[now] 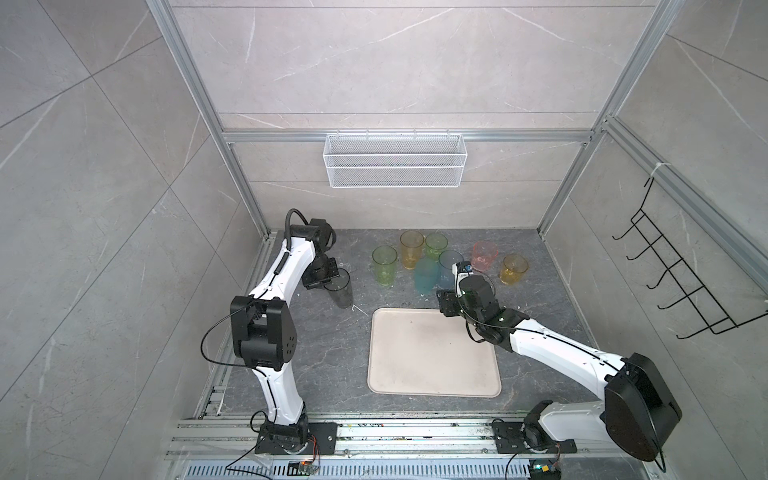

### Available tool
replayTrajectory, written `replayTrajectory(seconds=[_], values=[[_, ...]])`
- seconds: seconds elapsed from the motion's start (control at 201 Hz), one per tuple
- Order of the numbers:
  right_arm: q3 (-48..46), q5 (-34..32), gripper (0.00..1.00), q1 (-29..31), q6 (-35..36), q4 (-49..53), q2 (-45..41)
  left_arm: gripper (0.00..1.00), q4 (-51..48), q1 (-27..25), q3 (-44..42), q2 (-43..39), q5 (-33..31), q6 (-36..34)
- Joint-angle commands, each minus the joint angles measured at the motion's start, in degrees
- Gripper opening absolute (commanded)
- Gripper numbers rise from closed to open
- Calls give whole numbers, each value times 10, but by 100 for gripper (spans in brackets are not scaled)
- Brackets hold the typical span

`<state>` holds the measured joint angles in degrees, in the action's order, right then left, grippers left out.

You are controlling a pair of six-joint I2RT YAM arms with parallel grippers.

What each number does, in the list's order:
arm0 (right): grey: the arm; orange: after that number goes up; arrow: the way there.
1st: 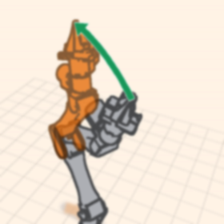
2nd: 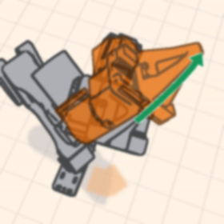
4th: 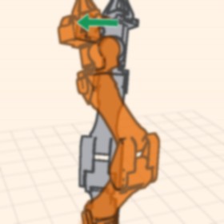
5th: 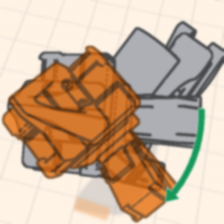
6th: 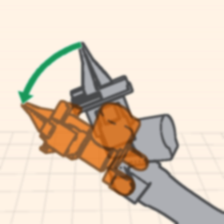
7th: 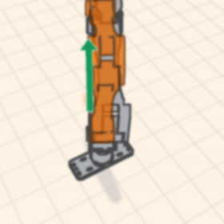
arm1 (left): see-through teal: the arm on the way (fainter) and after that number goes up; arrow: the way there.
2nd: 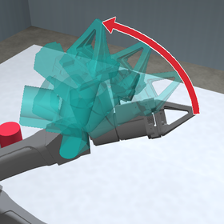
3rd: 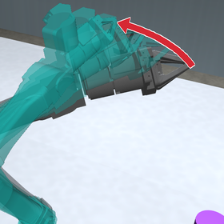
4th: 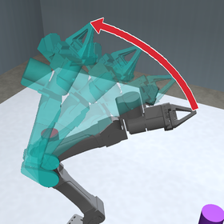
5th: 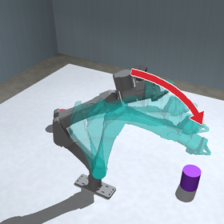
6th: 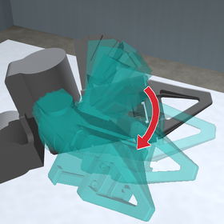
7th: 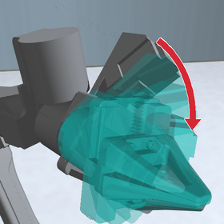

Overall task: Place the glasses into the tray
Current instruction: 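Lift the grey cup and carry it over the tray corner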

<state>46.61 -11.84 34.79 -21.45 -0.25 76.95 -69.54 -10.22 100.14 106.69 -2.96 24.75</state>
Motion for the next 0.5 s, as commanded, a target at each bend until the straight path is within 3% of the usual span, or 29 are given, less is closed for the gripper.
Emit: replayTrajectory(seconds=[0.0, 0.284, 0.498], values=[[12, -10, 61, -2, -13, 3, 4, 0, -57, -26, 33, -50, -7, -34], [9, -13, 61, -2, -15, 1, 2, 0, -99, -114, 52, -69, -14, -41], [9, -12, 61, -2, -13, 0, 5, 0, -65, -211, 42, -60, -9, -27]])
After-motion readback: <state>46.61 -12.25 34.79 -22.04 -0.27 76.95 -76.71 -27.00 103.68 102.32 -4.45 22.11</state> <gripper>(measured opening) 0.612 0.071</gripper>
